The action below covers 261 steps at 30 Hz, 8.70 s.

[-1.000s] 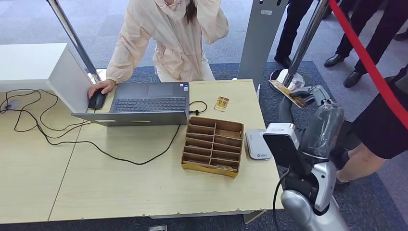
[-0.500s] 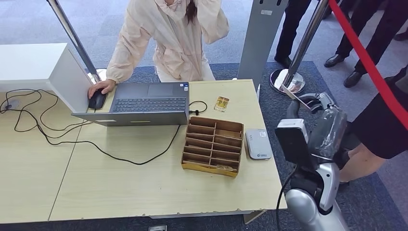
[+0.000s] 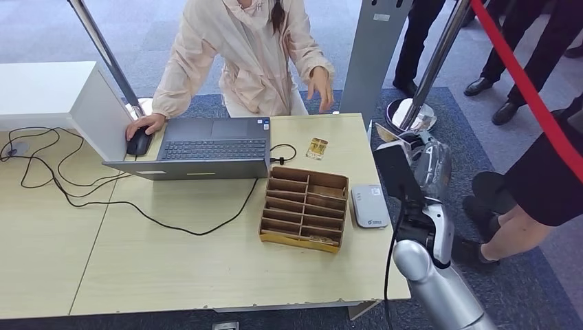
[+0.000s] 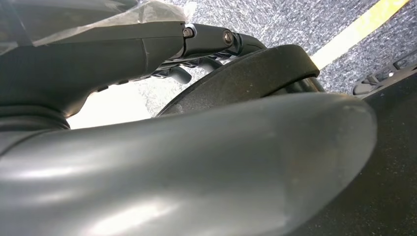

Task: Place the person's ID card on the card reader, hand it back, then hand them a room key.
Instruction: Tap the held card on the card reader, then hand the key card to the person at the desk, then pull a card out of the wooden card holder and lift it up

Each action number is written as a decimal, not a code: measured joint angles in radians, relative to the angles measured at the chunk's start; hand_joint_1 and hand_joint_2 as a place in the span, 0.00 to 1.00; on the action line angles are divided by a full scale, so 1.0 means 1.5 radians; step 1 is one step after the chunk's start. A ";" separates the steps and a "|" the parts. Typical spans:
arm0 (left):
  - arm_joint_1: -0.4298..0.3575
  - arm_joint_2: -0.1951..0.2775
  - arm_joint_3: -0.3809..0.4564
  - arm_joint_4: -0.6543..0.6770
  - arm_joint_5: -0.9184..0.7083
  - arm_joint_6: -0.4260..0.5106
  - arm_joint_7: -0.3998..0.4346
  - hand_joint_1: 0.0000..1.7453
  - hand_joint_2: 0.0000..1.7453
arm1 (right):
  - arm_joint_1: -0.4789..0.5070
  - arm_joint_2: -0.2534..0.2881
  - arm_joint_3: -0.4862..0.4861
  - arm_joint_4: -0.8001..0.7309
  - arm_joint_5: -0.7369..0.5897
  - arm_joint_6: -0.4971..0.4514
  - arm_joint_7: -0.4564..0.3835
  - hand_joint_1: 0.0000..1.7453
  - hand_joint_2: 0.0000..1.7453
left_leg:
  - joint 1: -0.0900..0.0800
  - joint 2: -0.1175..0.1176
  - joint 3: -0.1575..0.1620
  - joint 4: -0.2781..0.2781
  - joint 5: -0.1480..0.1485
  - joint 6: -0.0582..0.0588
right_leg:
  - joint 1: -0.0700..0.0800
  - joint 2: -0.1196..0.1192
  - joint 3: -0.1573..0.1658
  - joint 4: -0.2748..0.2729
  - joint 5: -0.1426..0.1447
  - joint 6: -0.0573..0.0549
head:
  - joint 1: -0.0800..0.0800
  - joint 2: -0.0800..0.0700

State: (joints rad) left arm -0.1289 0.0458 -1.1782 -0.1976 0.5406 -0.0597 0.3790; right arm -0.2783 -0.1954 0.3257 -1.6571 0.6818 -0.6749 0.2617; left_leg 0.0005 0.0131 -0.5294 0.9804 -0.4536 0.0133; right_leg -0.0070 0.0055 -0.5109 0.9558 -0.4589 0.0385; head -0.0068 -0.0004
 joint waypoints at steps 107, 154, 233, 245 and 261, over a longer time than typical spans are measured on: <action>0.002 -0.002 0.012 0.000 0.000 0.003 -0.001 0.00 0.00 | 0.039 0.037 -0.065 0.320 0.025 -0.016 -0.041 0.77 1.00 | 0.000 0.000 0.000 0.000 0.000 0.000 | 0.000 -0.001 0.000 0.000 0.000 0.000 | 0.000 0.000; 0.001 0.001 0.010 0.000 0.000 -0.011 -0.014 0.00 0.00 | -0.235 -0.019 0.117 -0.009 0.267 0.122 0.102 0.75 1.00 | 0.000 -0.001 0.000 0.000 0.000 0.000 | 0.000 -0.001 0.000 0.002 0.000 -0.001 | 0.000 0.000; 0.005 -0.039 0.013 0.002 -0.090 0.033 0.028 0.00 0.00 | 0.011 0.006 0.165 -0.093 0.212 0.018 0.049 0.00 1.00 | -0.001 -0.001 0.000 0.000 0.000 -0.001 | -0.001 -0.001 -0.002 0.002 -0.001 -0.001 | 0.000 0.000; 0.000 -0.094 -0.005 0.003 -0.507 0.041 0.032 0.00 0.00 | 0.062 0.021 0.181 -0.056 0.160 0.039 0.021 0.00 1.00 | -0.001 -0.003 -0.001 0.000 0.000 0.000 | -0.001 -0.003 -0.002 0.002 -0.001 -0.001 | 0.002 0.000; 0.001 -0.095 -0.005 0.005 -0.494 0.054 0.041 0.00 0.00 | 0.074 0.022 0.213 -0.038 0.153 0.049 0.021 0.00 1.00 | -0.001 -0.002 -0.001 0.000 0.000 -0.001 | -0.001 -0.003 -0.002 0.002 -0.002 -0.002 | 0.002 0.000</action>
State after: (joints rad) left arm -0.1271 -0.0961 -1.1864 -0.1907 -0.2010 0.0209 0.4410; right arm -0.1668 -0.1618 0.6457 -1.7138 0.9111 -0.6021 0.2938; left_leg -0.0004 0.0094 -0.5314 0.9809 -0.4536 0.0125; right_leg -0.0078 0.0010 -0.5145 0.9593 -0.4617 0.0362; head -0.0031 -0.0004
